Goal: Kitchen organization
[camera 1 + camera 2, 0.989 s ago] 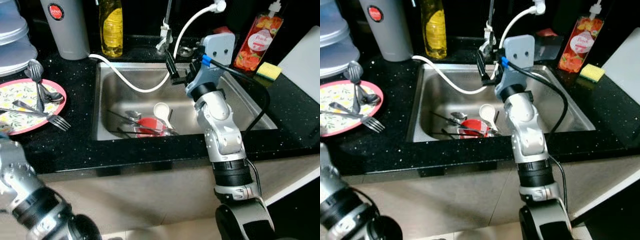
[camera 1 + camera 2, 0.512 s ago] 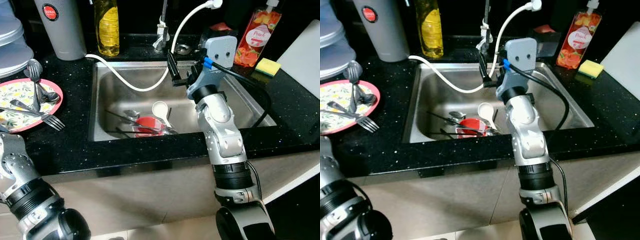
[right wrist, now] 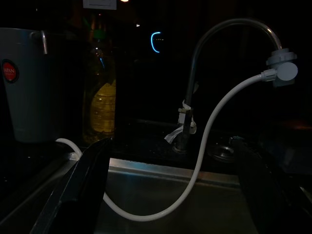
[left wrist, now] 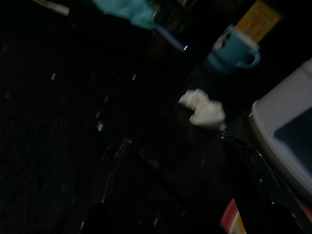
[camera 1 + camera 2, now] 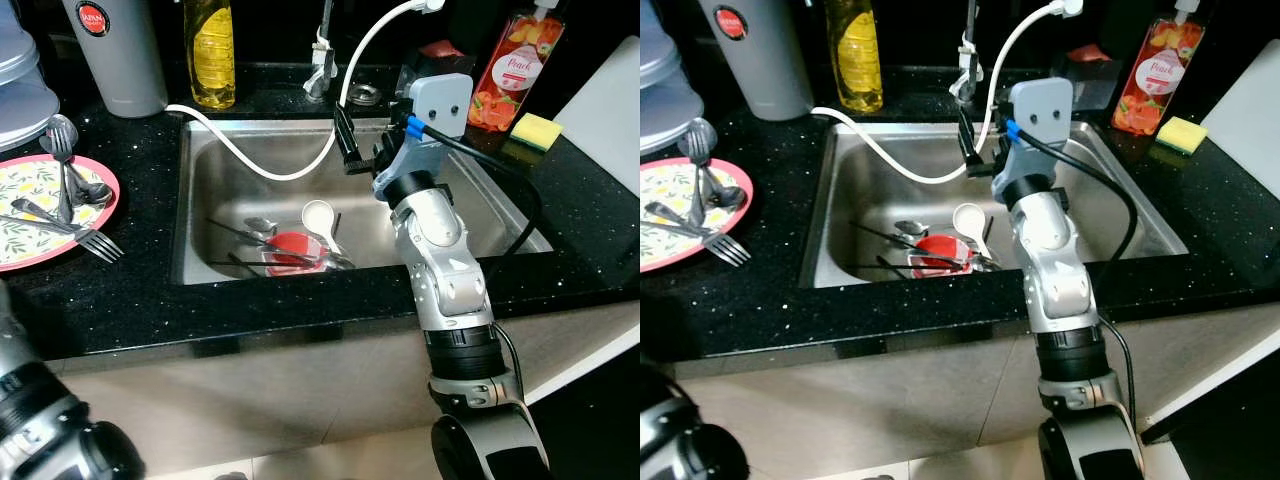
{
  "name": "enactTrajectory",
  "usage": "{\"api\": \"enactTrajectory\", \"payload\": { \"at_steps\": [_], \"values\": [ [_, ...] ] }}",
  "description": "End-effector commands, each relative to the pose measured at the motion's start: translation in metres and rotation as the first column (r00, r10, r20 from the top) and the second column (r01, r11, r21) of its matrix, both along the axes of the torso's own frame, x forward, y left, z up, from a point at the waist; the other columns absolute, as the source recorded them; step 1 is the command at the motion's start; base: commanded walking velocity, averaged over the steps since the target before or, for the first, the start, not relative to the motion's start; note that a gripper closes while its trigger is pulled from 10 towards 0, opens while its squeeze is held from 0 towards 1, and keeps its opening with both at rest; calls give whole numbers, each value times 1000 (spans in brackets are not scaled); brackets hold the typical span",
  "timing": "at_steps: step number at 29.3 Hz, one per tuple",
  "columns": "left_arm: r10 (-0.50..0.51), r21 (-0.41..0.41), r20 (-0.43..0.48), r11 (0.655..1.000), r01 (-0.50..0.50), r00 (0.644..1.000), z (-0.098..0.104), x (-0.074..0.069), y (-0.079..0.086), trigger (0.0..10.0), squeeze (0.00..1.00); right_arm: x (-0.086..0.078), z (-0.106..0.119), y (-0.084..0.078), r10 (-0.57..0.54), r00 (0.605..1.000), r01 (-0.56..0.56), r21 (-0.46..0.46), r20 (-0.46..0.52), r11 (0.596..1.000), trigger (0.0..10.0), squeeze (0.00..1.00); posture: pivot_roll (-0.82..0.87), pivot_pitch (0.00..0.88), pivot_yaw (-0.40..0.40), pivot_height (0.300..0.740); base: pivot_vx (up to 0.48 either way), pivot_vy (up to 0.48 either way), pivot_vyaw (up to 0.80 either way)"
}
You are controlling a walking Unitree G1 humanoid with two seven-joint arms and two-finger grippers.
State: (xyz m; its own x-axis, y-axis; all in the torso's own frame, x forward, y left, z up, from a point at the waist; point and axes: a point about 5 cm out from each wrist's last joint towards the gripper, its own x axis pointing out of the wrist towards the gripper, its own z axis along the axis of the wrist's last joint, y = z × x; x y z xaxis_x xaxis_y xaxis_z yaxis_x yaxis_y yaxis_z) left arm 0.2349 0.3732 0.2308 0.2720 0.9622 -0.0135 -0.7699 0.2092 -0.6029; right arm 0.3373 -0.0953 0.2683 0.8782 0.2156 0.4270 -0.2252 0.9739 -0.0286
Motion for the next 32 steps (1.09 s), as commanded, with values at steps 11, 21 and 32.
{"api": "enactTrajectory", "payload": {
  "at_steps": [11, 21, 32],
  "values": [
    [-152, -104, 99, 981, 162, 983, -2, 18, 2, 5451, 0, -3, -1, 0, -2, 1000, 2, 2, -4, 1000, 10000, 0, 42, 0, -64, 740, 0, 0, 0],
    [-181, -150, 115, 969, 197, 977, -9, 22, -1, 10000, 0, -2, 0, -1, -2, 1000, 2, 0, -5, 1000, 10000, 0, 40, 0, -69, 740, 0, 0, 0],
    [-266, -291, 147, 909, 299, 953, -20, 41, -1, 2980, 0, -5, 1, -7, -28, 1000, 27, -7, -5, 1000, 10000, 0, 8, 0, -51, 740, 0, 0, 0]
  ]
}}
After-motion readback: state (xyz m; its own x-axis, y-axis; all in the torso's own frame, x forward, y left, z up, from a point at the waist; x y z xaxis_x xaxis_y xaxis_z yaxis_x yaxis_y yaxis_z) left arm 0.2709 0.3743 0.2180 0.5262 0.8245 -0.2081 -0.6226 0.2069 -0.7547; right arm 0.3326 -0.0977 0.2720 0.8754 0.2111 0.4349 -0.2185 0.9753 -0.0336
